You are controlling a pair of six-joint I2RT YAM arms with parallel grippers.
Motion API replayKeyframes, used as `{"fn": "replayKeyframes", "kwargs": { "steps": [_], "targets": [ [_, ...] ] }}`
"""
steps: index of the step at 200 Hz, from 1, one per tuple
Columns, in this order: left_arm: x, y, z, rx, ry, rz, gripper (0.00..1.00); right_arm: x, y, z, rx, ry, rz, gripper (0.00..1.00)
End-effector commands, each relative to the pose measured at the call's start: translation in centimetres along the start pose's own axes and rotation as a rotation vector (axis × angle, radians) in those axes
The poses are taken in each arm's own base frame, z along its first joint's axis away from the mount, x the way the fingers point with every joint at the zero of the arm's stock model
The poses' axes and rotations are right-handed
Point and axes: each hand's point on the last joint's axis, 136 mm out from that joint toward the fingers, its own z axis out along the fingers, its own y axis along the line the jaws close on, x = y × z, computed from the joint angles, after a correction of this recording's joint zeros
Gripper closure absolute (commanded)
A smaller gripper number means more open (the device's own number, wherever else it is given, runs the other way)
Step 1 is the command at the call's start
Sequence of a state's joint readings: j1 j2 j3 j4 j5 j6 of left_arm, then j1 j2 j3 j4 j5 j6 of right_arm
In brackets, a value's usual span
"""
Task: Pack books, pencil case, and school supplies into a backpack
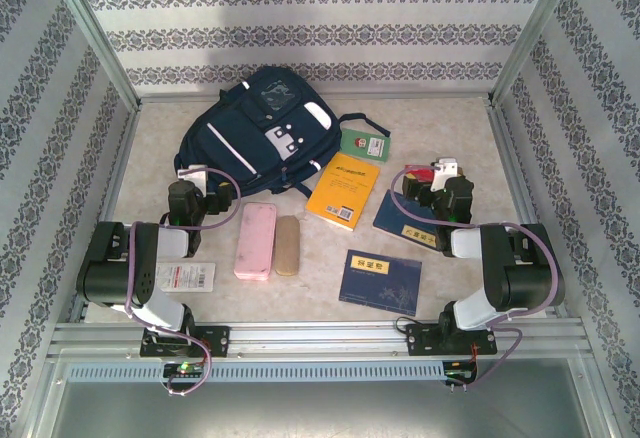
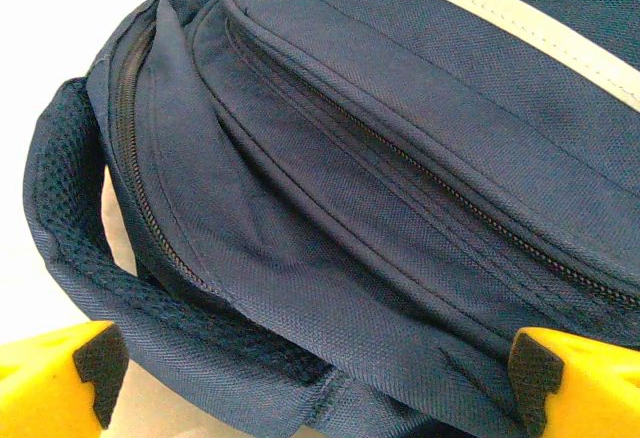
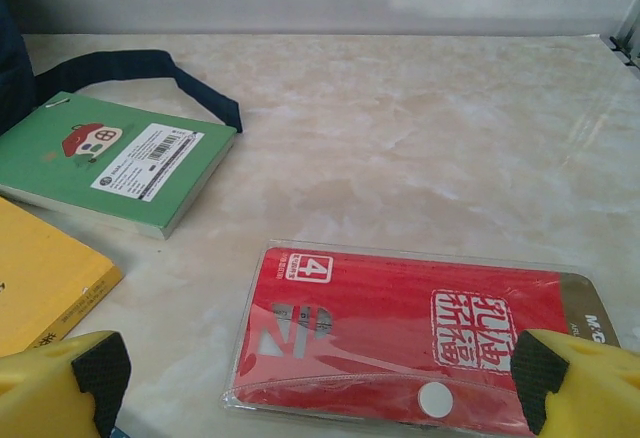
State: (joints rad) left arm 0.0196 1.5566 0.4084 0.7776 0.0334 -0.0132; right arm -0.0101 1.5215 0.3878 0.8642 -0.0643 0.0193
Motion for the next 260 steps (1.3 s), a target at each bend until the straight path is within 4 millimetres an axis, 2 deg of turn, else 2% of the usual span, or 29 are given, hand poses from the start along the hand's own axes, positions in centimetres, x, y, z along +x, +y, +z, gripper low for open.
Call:
{"fn": "replayKeyframes", "kwargs": {
  "steps": [1,9,19,34,51,65,81,94,103,117,128,135,141,150,168,179,192,214,227,246,260],
  "targets": [
    [-2.3,-0.2,-0.4,0.000,-0.045,0.004,0.01,-1.3,-0.3,-0.2,0.000,-0.047,0.023,0.02],
    [-3.4,0.1,-1.0,-0.017,-0.045,-0.001,0.01,-2.4,-0.4,-0.6,0.006,-0.074,0.036,0.02],
    [-4.8,0.5,-2.0,-0.040,-0.046,-0.008,0.01,-3.7,0.4,-1.5,-0.026,-0.042,0.010,0.02],
    [-8.3,0.5,-4.3,-0.056,-0.121,-0.010,0.01,-6.8,1.9,-3.6,-0.019,-0.032,-0.035,0.02],
    [-12.1,-1.9,-7.8,0.042,-0.194,0.042,0.00,-10.6,4.9,-6.7,-0.059,-0.134,-0.058,0.02],
    [-14.8,-3.7,-11.1,0.073,-0.241,0.028,0.00,-13.2,8.3,-9.8,-0.146,-0.213,-0.055,0.02],
    [-16.6,-5.5,-15.2,0.121,-0.222,-0.090,0.00,-15.0,12.6,-13.7,-0.280,-0.235,-0.126,0.02],
    [-17.6,-7.4,-18.6,0.140,-0.180,-0.061,0.00,-16.3,14.8,-16.6,-0.335,-0.244,-0.194,0.02],
    [-17.7,-8.2,-20.7,0.136,-0.139,-0.010,0.00,-17.6,15.0,-18.4,-0.323,-0.249,-0.189,0.02],
    [-17.5,-8.4,-22.9,0.138,-0.056,-0.022,0.01,-19.4,14.0,-20.1,-0.255,-0.214,-0.086,0.02],
    [-16.7,-7.5,-23.9,0.116,0.024,-0.036,0.01,-19.5,13.4,-21.0,-0.239,-0.127,-0.032,0.02],
    [-16.7,-7.3,-24.4,0.115,0.039,-0.019,0.01,-18.7,12.5,-21.5,-0.211,-0.041,0.068,0.02],
    [-16.6,-7.1,-24.7,0.112,0.048,-0.039,0.01,-17.9,12.1,-22.1,-0.211,0.024,0.132,0.02],
    [-16.7,-7.0,-25.1,0.119,0.042,-0.090,0.01,-17.7,12.9,-22.8,-0.287,0.044,0.129,0.02],
    [-16.7,-8.1,-25.8,0.202,0.051,-0.105,0.01,-16.4,13.5,-22.7,-0.379,0.067,0.307,0.02],
    [-16.3,-8.6,-25.4,0.204,0.094,-0.082,0.01,-15.9,14.0,-22.7,-0.429,0.117,0.365,0.02],
    [-15.6,-8.8,-24.1,0.154,0.196,-0.024,0.01,-14.4,14.7,-21.6,-0.433,0.265,0.365,0.02],
    [-14.1,-10.3,-21.0,0.140,0.328,0.015,0.01,-11.1,14.4,-18.9,-0.292,0.491,0.284,0.02],
    [-13.3,-11.3,-19.3,0.179,0.376,-0.006,0.01,-9.9,14.5,-17.4,-0.229,0.523,0.275,0.02],
    [-12.5,-10.9,-16.6,0.193,0.453,-0.108,0.01,-9.4,16.7,-16.9,-0.325,0.529,0.238,0.02],
    [-11.9,-10.8,-14.8,0.217,0.505,-0.213,0.01,-8.7,17.3,-16.0,-0.343,0.515,0.221,0.04]
  ]
}}
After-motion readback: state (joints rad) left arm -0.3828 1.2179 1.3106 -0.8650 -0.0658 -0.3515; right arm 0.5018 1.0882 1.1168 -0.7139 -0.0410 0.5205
